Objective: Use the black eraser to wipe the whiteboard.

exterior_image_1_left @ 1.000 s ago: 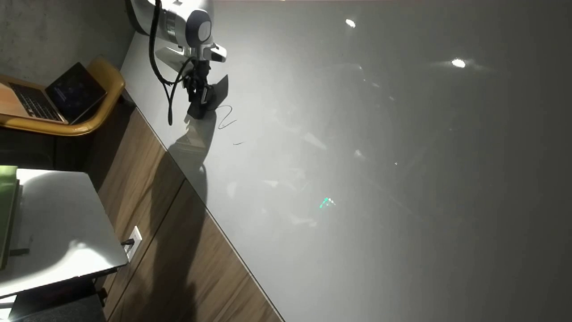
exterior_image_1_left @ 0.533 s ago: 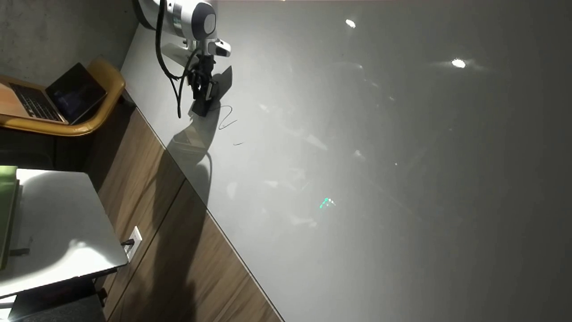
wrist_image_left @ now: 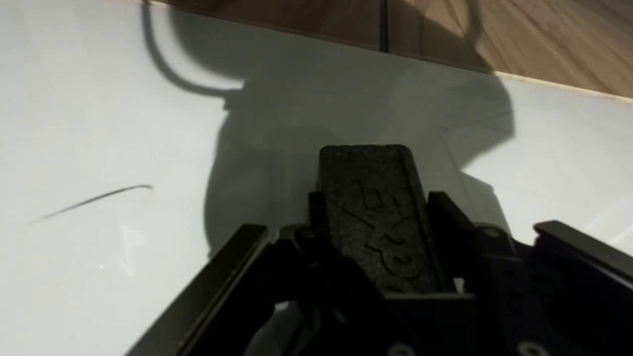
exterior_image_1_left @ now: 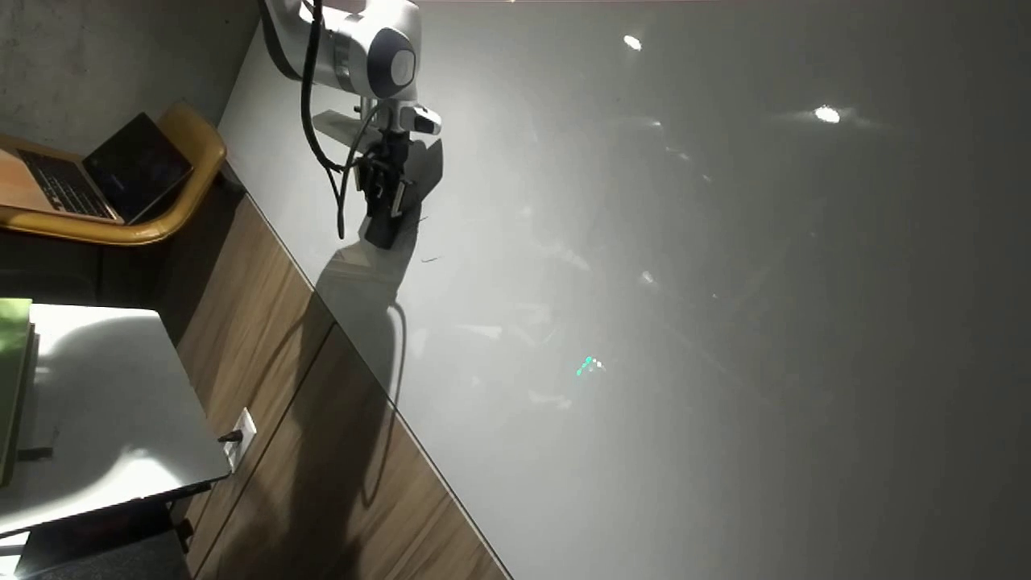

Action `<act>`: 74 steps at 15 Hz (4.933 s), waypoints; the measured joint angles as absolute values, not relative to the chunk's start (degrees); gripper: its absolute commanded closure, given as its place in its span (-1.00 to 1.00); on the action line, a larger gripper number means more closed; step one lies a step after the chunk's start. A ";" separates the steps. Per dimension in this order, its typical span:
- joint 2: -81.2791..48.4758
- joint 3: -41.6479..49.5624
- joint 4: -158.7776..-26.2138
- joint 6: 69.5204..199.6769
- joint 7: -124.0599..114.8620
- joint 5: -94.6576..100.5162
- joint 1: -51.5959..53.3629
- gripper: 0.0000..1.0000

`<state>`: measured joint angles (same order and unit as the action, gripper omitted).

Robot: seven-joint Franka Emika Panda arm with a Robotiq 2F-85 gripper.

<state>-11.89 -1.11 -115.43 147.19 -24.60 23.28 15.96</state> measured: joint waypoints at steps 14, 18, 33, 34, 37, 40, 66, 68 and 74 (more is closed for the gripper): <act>-9.63 6.30 -118.86 147.01 -14.78 22.97 1.30 0.43; -10.30 6.36 -117.32 145.27 -10.92 20.49 -0.62 0.43; -4.28 -5.19 -115.51 142.66 -21.72 18.08 9.96 0.43; -4.26 -5.64 -115.20 142.60 -21.86 18.08 10.14 0.43; -4.26 -6.28 -114.86 142.58 -21.93 18.08 10.24 0.43; -4.28 -6.44 -114.48 142.19 -21.93 18.12 10.25 0.43; -0.59 -4.93 -126.07 136.42 -17.60 17.61 7.14 0.43; 1.88 -4.43 -131.48 136.39 -15.85 17.22 5.74 0.43; 6.29 -3.59 -144.13 133.62 -8.58 12.11 3.92 0.43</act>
